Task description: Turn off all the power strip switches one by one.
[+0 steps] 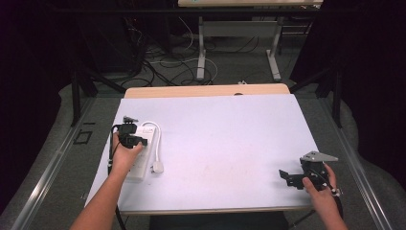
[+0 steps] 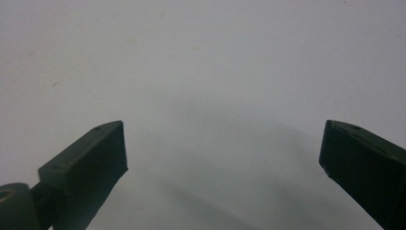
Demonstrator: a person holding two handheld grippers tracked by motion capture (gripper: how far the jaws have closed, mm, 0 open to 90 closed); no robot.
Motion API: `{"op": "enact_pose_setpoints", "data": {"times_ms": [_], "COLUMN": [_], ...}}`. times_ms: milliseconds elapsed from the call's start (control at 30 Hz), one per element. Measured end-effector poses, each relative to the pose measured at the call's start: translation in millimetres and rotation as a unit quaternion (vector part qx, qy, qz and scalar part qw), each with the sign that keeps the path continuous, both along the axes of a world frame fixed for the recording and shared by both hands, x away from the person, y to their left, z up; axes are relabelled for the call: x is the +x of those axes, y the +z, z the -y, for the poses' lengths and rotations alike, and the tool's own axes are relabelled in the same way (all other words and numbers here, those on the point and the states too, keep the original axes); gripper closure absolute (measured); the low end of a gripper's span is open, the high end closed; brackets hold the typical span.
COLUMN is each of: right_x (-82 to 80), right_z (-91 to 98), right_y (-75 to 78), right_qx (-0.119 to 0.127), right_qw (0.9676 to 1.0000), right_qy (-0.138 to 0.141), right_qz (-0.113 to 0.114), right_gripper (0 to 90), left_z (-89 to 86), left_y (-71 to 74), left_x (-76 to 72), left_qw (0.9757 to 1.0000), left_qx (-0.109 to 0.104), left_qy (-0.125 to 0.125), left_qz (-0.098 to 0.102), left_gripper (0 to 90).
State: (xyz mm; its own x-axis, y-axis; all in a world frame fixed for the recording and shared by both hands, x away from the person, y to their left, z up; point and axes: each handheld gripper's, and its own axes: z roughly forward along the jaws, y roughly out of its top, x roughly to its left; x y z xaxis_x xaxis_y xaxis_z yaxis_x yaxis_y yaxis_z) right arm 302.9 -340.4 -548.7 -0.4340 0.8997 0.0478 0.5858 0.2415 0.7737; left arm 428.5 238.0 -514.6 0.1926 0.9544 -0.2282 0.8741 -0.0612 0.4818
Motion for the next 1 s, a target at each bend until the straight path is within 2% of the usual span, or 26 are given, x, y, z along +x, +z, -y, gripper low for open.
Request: {"op": "enact_pose_setpoints", "data": {"times_ms": [67, 233, 367, 400, 467, 600, 667, 700, 767, 833, 1000], "right_x": [-0.1, 0.0, 0.5, 0.7, 0.8, 0.4, 0.4, 0.3, 0.1, 0.0, 0.2], "right_z": [-0.2, -0.3, -1.6, -2.4, -1.9, -1.1, -0.6, -0.6, -0.9, -0.9, -0.8], "right_y": [0.1, 0.0, -0.3, -0.4, -0.2, -0.1, -0.2, -0.2, -0.2, 0.0, 0.1], "right_qx": [0.001, -0.002, -0.001, 0.0, -0.002, 0.0, 0.0, 0.0, -0.001, -0.003, -0.001], "right_qw": [1.0, 1.0, 1.0, 1.0, 1.0, 1.0, 1.0, 1.0, 1.0, 1.0, 1.0], "right_qy": [0.0, 0.002, 0.004, 0.0, 0.005, 0.003, 0.003, 0.002, 0.003, 0.002, 0.002], "right_qz": [0.0, 0.0, -0.002, -0.001, -0.001, -0.002, -0.002, -0.002, -0.001, 0.001, 0.0], "right_gripper": [1.7, 1.7, 1.7, 1.7, 1.7, 1.7, 1.7, 1.7, 1.7, 1.7, 1.7], "left_z": [0.0, -2.7, -1.2, 0.2, 1.2, 4.0, 3.4, 3.2, 1.0, 1.1, 2.6], "left_y": [-0.1, -1.4, -0.1, -0.9, -0.3, 0.5, 0.7, -0.5, 0.4, 0.0, 0.2], "left_x": [-0.3, -0.2, 1.6, 1.9, 3.2, 2.6, 2.8, 2.9, 3.2, 3.0, 1.7], "left_qw": [1.0, 1.0, 0.9998, 0.9999, 0.9998, 0.9996, 0.9997, 0.9998, 0.9997, 0.9998, 0.9998], "left_qx": [0.001, -0.008, -0.003, 0.006, 0.006, 0.022, 0.019, 0.014, 0.012, 0.009, 0.016], "left_qy": [0.0, 0.002, 0.001, 0.002, 0.006, -0.004, -0.001, 0.002, -0.005, 0.001, -0.001], "left_qz": [-0.005, -0.002, -0.018, -0.013, -0.017, -0.014, -0.017, -0.011, -0.019, -0.017, -0.013], "left_gripper": [90.0, 90.0, 90.0, 90.0, 90.0, 90.0, 90.0, 90.0, 90.0, 90.0, 90.0]}}
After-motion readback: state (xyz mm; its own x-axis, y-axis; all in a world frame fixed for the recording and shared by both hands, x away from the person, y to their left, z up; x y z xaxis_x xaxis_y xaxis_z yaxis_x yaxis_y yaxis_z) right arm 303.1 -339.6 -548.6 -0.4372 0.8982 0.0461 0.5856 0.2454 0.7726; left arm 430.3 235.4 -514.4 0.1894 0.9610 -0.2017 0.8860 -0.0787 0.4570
